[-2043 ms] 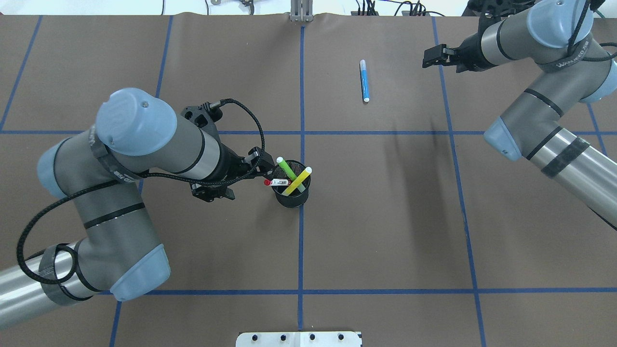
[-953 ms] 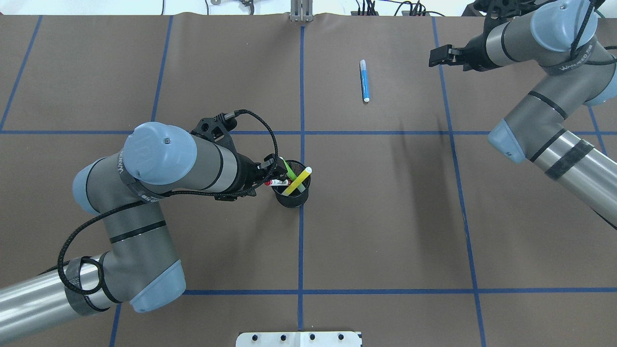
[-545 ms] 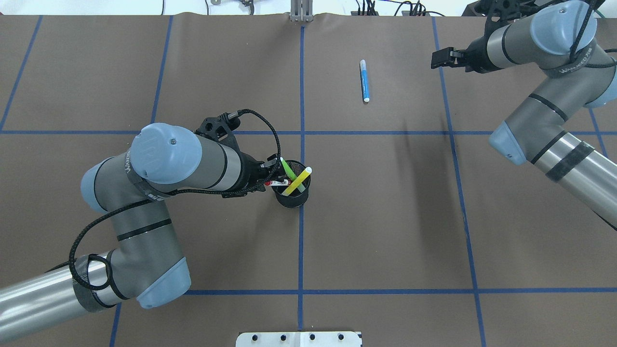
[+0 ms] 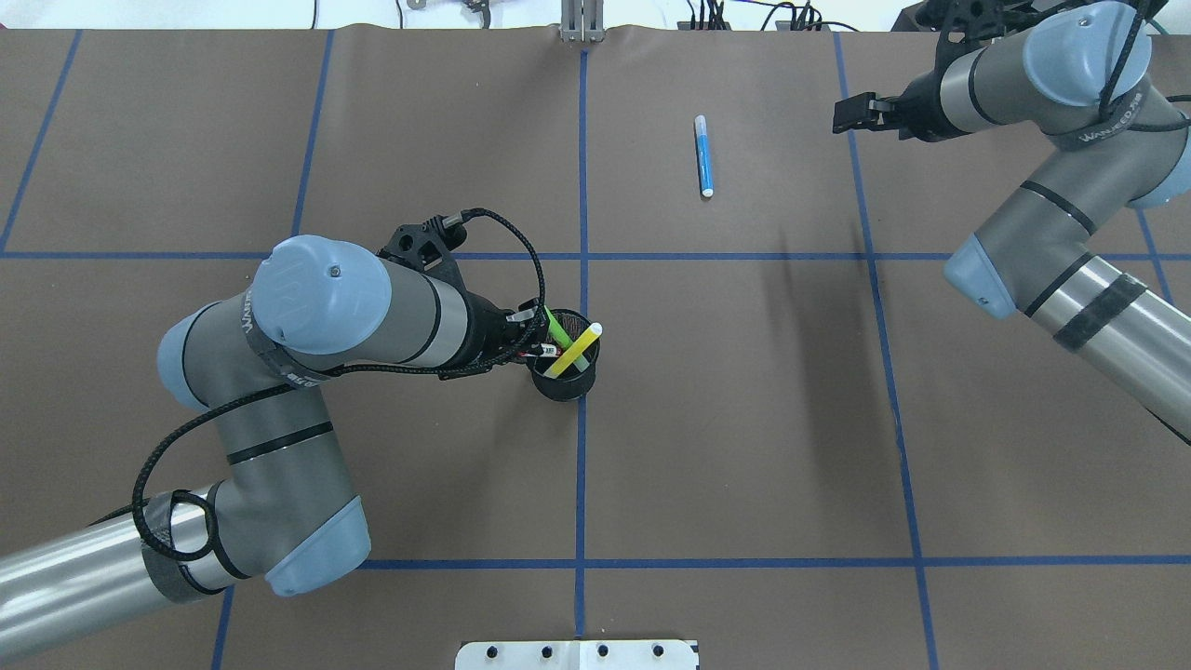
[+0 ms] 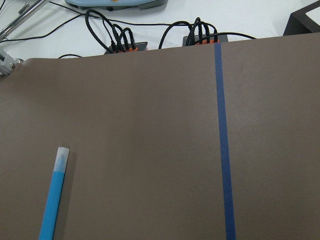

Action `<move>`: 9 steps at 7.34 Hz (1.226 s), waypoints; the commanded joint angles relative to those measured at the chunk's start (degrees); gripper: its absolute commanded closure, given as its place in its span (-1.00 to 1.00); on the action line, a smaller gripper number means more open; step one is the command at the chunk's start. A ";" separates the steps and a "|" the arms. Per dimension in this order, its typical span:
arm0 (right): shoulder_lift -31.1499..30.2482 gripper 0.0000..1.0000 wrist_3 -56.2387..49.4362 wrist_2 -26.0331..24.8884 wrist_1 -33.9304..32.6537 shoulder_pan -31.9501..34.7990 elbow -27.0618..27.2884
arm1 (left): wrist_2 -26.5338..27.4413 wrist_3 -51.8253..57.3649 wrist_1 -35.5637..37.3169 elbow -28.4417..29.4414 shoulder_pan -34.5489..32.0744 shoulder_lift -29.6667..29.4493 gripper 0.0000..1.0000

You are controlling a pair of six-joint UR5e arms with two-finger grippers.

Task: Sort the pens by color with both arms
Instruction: 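Lift the red-capped marker out with the left gripper and carry it beside the blue marker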

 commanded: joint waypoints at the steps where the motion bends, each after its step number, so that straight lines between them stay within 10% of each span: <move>1: 0.16 -0.99 0.08 0.00 0.00 0.00 -0.02 | -0.03 0.15 5.20 -7.21 -2.34 0.51 1.00; 5: 0.25 -0.99 -2.89 1.83 -0.61 2.18 0.42 | 4.24 2.60 15.44 -12.71 -8.85 -0.45 1.00; 9: -0.54 -0.99 -3.95 17.98 -4.81 12.89 0.68 | 20.16 3.41 5.91 13.67 -8.95 -16.06 1.00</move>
